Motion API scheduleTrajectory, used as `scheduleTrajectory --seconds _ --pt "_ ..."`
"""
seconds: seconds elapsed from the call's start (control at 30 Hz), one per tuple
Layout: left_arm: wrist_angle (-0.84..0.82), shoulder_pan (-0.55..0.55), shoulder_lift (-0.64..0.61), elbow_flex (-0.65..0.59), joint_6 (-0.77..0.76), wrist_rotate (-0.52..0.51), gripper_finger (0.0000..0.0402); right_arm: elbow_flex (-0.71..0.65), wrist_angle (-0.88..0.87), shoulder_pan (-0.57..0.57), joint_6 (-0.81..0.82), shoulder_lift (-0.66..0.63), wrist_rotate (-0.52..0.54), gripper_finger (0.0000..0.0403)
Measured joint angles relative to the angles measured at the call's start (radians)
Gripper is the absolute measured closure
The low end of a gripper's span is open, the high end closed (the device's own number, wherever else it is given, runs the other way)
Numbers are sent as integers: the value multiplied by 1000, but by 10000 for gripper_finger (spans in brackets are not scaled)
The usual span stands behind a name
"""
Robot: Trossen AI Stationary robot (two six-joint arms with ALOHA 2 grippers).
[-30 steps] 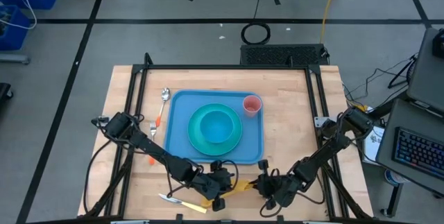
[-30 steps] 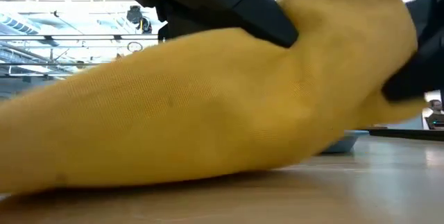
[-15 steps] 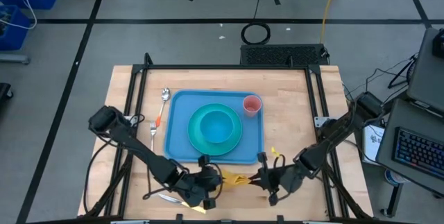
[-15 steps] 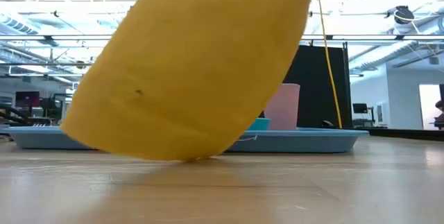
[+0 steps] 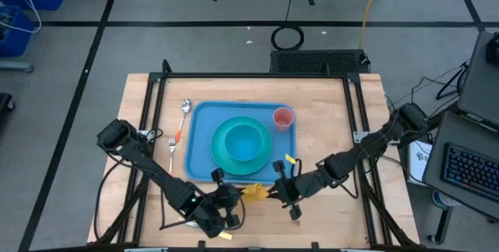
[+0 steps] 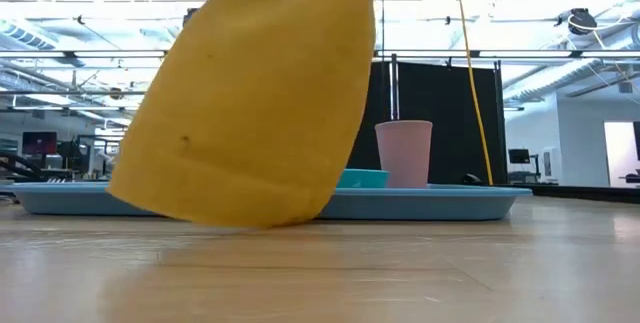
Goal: Set up tray
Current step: Put the yellow napkin on the blue serving tray to the left of the blue plate
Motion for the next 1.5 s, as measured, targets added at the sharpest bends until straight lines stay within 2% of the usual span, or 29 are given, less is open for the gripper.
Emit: scheduleTrajectory --seconds 0.07,0.2,0.37,0.6,0.7,0.93,1.0,1.1,1.37,1.5 --pt "-13 -17 -10 0 2 -40 396 14 4 -23 -7 0 -41 402" --pt "-34 -43 -43 0 -4 -82 396 32 4 -59 -32 0 -58 402" --pt "-148 -53 -85 0 -98 -111 396 62 6 -102 -42 3 -129 403" --pt "-261 -54 -94 -1 -205 -137 396 144 -4 -160 -87 82 -228 403" --pt "-313 -62 -93 -1 -260 -146 396 218 -55 -182 -121 139 -234 403" --pt "-565 -102 -93 -1 -541 -222 396 354 -189 -235 -168 213 -230 403" --pt "-632 -118 -93 -1 -620 -236 396 360 -198 -255 -177 214 -236 403" --pt "-700 -129 -93 -1 -698 -243 396 370 -183 -294 -182 213 -303 403" --pt "-785 -132 -93 -1 -777 -255 396 378 -116 -353 -190 213 -414 403" --pt "-834 -127 -93 -1 -816 -260 396 378 -109 -375 -189 213 -438 403"
